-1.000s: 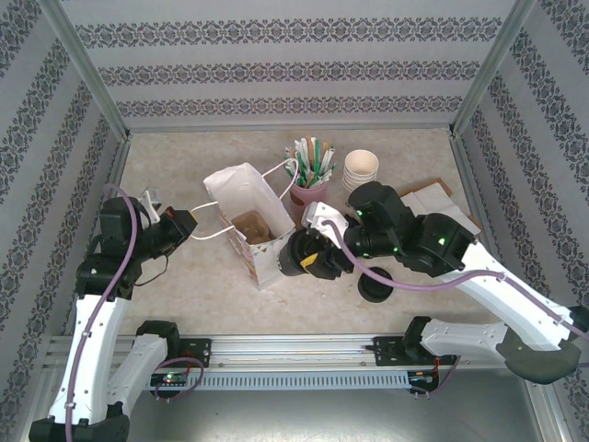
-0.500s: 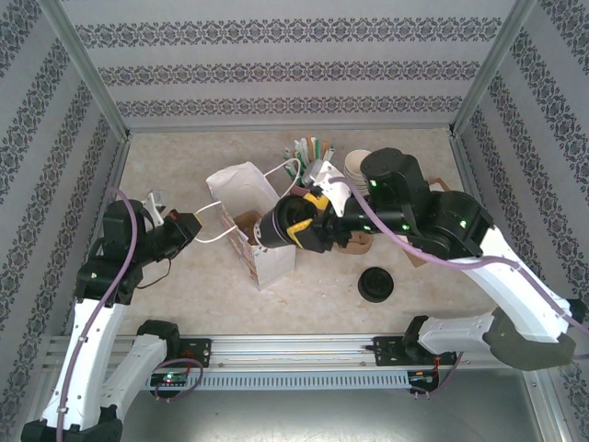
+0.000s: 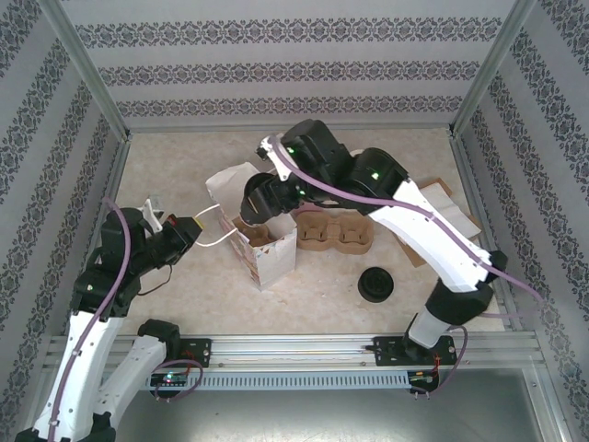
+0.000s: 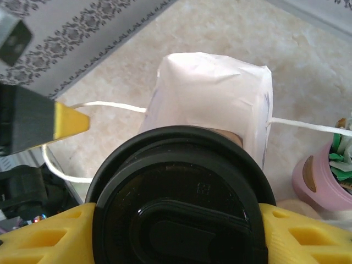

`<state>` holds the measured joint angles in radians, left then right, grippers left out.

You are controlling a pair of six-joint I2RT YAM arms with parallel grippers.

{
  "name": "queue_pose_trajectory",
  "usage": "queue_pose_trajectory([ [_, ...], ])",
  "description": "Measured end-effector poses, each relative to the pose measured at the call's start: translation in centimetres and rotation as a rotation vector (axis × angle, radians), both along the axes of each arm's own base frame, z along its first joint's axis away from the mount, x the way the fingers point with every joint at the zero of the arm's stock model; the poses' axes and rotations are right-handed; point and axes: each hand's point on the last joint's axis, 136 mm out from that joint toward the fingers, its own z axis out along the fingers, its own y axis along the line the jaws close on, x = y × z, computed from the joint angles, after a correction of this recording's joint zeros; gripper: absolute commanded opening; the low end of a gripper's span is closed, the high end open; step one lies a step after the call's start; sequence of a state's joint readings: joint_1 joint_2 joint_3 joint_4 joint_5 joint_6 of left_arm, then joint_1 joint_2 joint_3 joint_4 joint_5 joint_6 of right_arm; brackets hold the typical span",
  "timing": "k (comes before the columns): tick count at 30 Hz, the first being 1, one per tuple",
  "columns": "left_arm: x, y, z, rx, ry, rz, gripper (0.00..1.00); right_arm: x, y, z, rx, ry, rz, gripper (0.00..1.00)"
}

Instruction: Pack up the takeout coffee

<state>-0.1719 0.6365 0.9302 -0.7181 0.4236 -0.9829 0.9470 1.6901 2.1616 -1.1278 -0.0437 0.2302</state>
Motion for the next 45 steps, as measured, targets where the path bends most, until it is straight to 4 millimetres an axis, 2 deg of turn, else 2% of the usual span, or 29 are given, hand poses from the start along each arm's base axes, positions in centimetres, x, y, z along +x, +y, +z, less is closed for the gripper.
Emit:
queue_pose_trajectory([
  [8, -0.4, -0.4, -0.5, -0.017, 0.021, 0.009, 0.0, 0.6, 0.6, -2.7, -0.121, 0.1, -0.064, 0.49],
  [14, -0.3, -0.3, -0.8, -0.013, 0.024, 0.016, 0.0, 0.1, 0.6, -4.5, -0.193, 0.14, -0.079, 0.49],
  [23, 0.0, -0.3, -1.4, -0.009, 0.042, 0.015, 0.0, 0.5, 2.2, -7.5, -0.27, 0.196, -0.091, 0.48],
  [28, 0.0, -0.3, -1.5, -0.008, 0.043, 0.014, 0.0, 0.7, 2.5, -9.4, -0.322, 0.237, -0.108, 0.48],
  [38, 0.2, -0.4, -2.0, -0.003, 0.053, 0.012, 0.0, 0.5, 2.1, -10.9, -0.373, 0.272, -0.118, 0.48],
  [45, 0.2, -0.4, -2.1, 0.0, 0.053, 0.011, 0.0, 0.7, 2.4, -12.8, -0.422, 0.3, -0.119, 0.48],
])
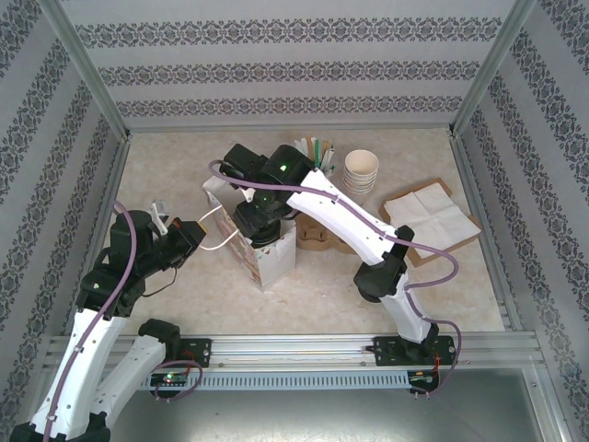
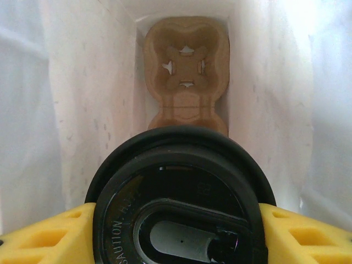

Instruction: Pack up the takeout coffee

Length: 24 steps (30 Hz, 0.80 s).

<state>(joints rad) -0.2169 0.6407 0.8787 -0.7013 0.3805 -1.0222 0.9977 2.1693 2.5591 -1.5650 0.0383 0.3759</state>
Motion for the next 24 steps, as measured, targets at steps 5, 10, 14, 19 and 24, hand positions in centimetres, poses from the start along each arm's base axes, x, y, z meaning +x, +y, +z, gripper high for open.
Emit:
queue_pose_trajectory([
  [5, 0.0, 0.0, 0.0, 0.0, -0.001, 0.0, 0.0, 0.1, 0.1, -0.8, -0.018, 0.011, 0.0, 0.48],
  [10, 0.0, 0.0, 0.0, 0.0, 0.0, 0.0, 0.0, 0.1, 0.1, -0.8, -0.018, 0.011, 0.0, 0.47],
  [14, 0.0, 0.0, 0.0, 0.0, 0.0, 0.0, 0.0, 0.1, 0.1, -1.0, -0.024, 0.014, 0.0, 0.47],
  [19, 0.0, 0.0, 0.0, 0.0, 0.0, 0.0, 0.0, -0.2, -0.3, -2.4, -0.065, 0.039, 0.0, 0.46],
  [24, 0.0, 0.0, 0.0, 0.001, 0.0, 0.0, 0.0, -0.1, -0.3, -2.9, -0.074, 0.045, -0.001, 0.46],
])
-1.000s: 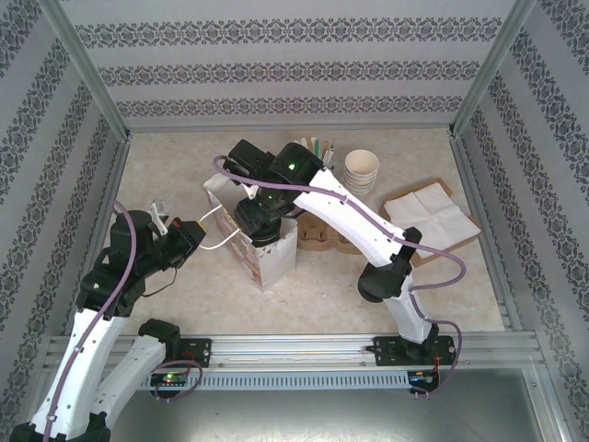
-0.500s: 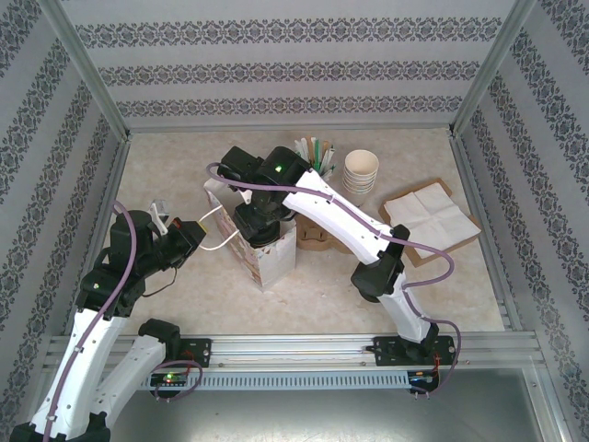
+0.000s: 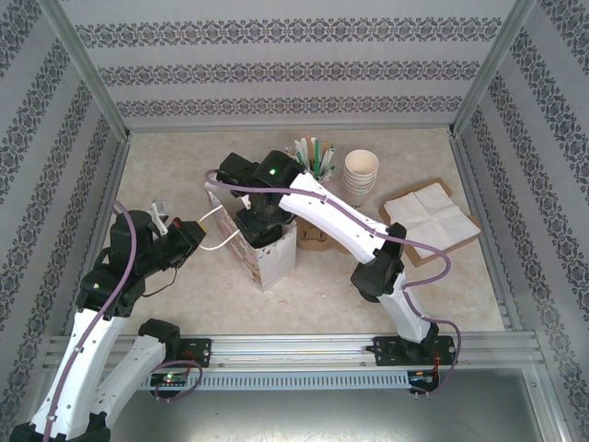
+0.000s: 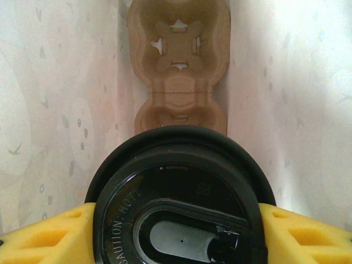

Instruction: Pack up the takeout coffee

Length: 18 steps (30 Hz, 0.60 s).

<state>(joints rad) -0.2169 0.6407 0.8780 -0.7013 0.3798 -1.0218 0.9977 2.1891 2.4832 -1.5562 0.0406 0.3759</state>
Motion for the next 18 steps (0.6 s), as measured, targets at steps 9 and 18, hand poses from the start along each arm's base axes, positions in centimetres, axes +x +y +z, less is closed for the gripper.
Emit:
queue_pose_trajectory([
  [9, 0.0, 0.1, -0.3, 0.004, 0.005, 0.005, 0.0, 0.1, 0.1, -2.3, -0.033, 0.023, 0.0, 0.44],
  [18, 0.1, 0.2, -0.5, 0.011, 0.009, 0.013, 0.0, 0.2, 0.4, -3.3, -0.036, 0.027, 0.0, 0.44],
])
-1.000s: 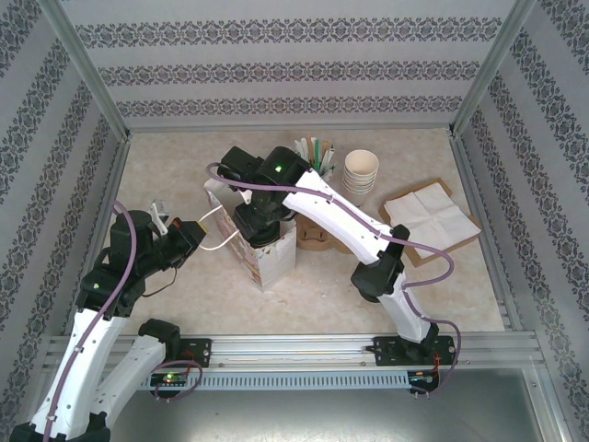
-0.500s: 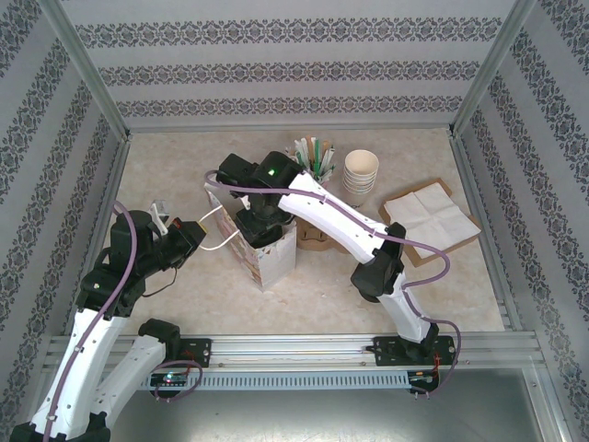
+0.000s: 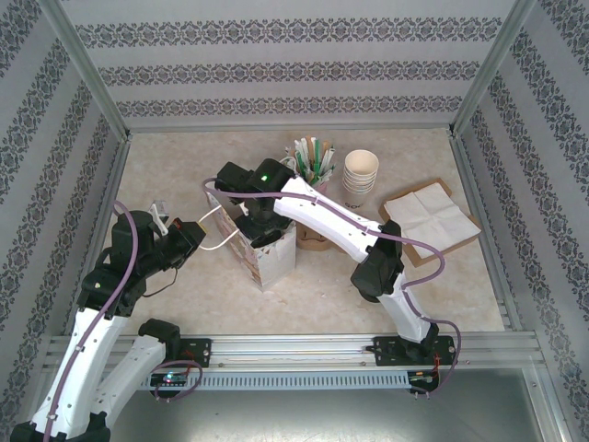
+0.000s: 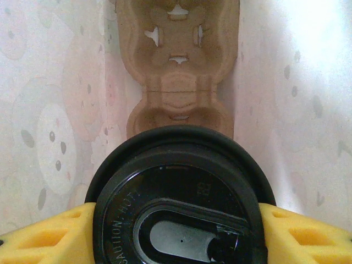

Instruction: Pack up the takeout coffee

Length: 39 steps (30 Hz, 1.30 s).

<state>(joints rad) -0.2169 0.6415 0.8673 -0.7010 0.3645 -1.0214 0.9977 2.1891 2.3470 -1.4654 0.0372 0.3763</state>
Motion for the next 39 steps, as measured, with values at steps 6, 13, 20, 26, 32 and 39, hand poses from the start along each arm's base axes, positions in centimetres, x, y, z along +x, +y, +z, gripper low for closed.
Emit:
queue_pose_trajectory([
  [6, 0.0, 0.0, 0.0, 0.002, 0.0, 0.003, 0.0, 0.1, 0.1, -0.8, -0.006, 0.004, 0.0, 0.43],
  [13, 0.1, 0.1, -0.1, 0.004, 0.005, 0.004, 0.0, 0.0, 0.0, -2.4, -0.027, 0.02, -0.005, 0.43],
  [20, 0.2, 0.1, -0.2, 0.009, 0.007, 0.004, 0.0, -0.2, 0.0, -2.6, 0.002, 0.012, -0.013, 0.43],
  [26, 0.2, 0.1, -0.3, 0.009, 0.009, 0.004, 0.0, -0.2, 0.0, -2.9, 0.02, 0.014, -0.014, 0.43],
  [32, 0.3, 0.1, -0.3, 0.01, 0.011, 0.005, 0.0, -0.1, -0.1, -3.1, 0.029, 0.02, -0.021, 0.43],
  [39, 0.3, 0.1, -0.4, 0.012, 0.012, 0.008, 0.0, -0.2, -0.1, -3.5, 0.027, 0.029, -0.019, 0.43],
])
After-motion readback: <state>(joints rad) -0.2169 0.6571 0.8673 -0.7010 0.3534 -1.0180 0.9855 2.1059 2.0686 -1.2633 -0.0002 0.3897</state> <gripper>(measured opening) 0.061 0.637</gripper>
